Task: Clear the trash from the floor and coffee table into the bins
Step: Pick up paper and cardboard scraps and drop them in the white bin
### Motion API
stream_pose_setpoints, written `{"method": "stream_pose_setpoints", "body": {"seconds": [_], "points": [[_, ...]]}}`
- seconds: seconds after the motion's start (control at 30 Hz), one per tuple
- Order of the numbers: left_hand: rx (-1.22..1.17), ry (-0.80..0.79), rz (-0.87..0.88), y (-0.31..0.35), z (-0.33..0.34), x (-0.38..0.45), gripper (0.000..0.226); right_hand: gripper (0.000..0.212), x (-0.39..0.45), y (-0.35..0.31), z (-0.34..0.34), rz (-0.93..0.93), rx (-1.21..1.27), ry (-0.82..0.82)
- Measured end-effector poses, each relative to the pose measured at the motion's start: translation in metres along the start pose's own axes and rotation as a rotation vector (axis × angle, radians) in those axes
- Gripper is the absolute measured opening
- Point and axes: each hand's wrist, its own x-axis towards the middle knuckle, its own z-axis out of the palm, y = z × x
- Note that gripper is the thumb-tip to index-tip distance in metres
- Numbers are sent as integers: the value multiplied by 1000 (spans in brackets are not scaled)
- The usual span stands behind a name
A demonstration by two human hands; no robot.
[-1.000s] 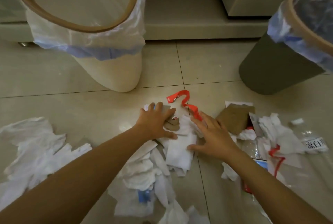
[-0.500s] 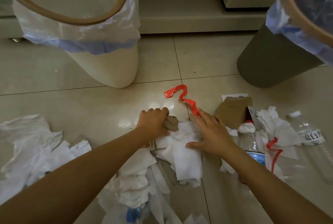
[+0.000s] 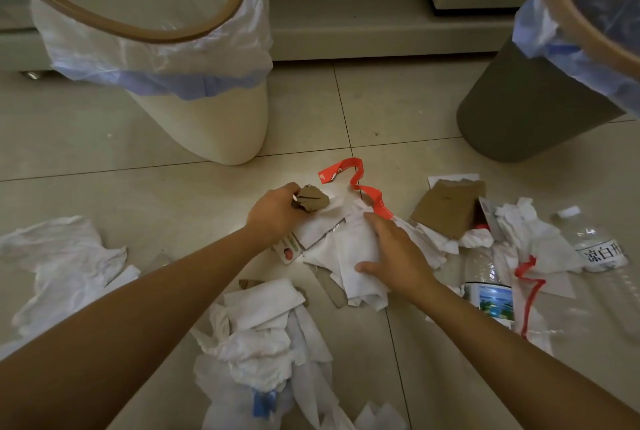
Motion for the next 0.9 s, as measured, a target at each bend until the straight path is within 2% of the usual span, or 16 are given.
{"method": "stream_pose_setpoints", "body": {"seconds": [0.07,0.13,0.23,0.33,0.43,0.57,0.73,0.9], "points": [[-116,-60,-58,1,2,-4,32,92,5,0,2,3,45,31],[-154,-184,-93,4,7,-11,52,90,9,-1,3,2,55,62],[-61,-277,-49,7,15,-17,57,90,11,0,4,-5,58,87],[-11,-201,-16,7,8,-15,44,87,11,0,6,15,41,87],[-111,-161,-40,4,-10,-12,33,84,10,0,6,26,24,77],[-241,-101,-78,-5,-41,-19,31,72,6,-4,4,35,1,73],[-393,-67,-68,-17,-71,-36,31,50,-3,-23,0,-162,-111,157],[-385,-21,35,-21,-86,-50,34,35,-8,-49,-16,-388,-140,235]]}}
